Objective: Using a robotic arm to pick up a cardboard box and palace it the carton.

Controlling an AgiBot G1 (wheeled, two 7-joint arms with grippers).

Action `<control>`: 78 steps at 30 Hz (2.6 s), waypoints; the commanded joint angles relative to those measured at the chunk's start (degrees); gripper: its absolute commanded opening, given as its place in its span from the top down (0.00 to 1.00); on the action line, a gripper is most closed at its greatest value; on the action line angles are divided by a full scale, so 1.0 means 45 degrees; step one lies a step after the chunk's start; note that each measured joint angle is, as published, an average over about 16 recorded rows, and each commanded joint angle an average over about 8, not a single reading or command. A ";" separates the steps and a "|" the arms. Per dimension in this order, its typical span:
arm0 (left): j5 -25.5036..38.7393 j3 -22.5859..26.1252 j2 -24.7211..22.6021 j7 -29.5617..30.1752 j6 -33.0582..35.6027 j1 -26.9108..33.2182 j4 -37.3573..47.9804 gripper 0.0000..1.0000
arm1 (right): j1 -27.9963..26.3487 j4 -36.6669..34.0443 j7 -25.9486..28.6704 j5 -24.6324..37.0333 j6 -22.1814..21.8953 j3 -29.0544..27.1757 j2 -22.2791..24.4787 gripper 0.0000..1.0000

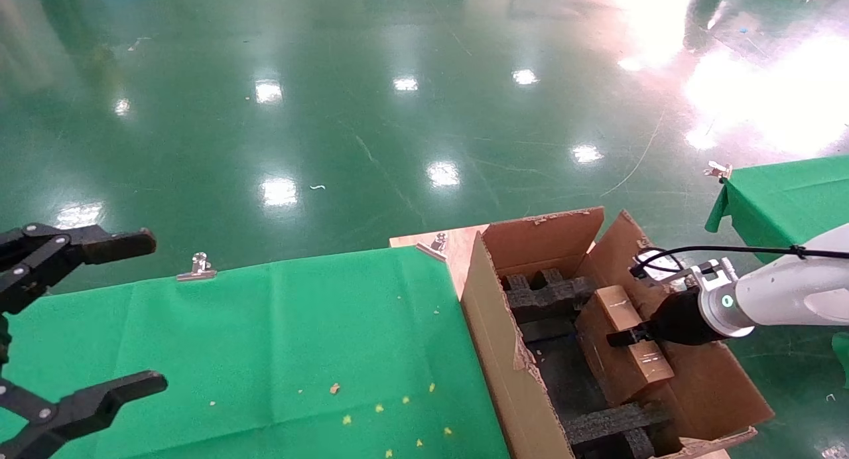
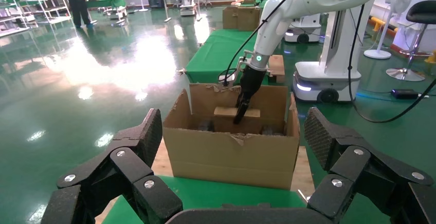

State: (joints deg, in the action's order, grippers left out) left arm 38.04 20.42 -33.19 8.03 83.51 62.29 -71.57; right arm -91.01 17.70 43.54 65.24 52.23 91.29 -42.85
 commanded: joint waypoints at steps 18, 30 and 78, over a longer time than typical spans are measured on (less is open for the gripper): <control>-0.0001 0.0001 0.0000 -0.0001 0.0000 0.0001 0.0000 0.00 | -0.1505 0.2009 -0.0356 -0.0077 -0.0237 -0.0408 0.1009 0.00; -0.0001 0.0002 0.0001 -0.0001 0.0000 0.0001 0.0000 0.00 | -0.2679 0.7651 -0.1989 -0.1697 -0.0108 -0.1790 0.3154 0.00; -0.0009 0.0002 0.0004 -0.0004 -0.0004 -0.0002 0.0006 0.00 | 0.2031 1.0760 -0.5705 -0.4736 0.4544 -0.9615 0.2797 0.00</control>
State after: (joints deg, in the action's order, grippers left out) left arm 38.00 20.43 -33.17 8.01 83.49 62.28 -71.55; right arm -81.88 66.12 17.87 43.93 72.68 48.03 -30.27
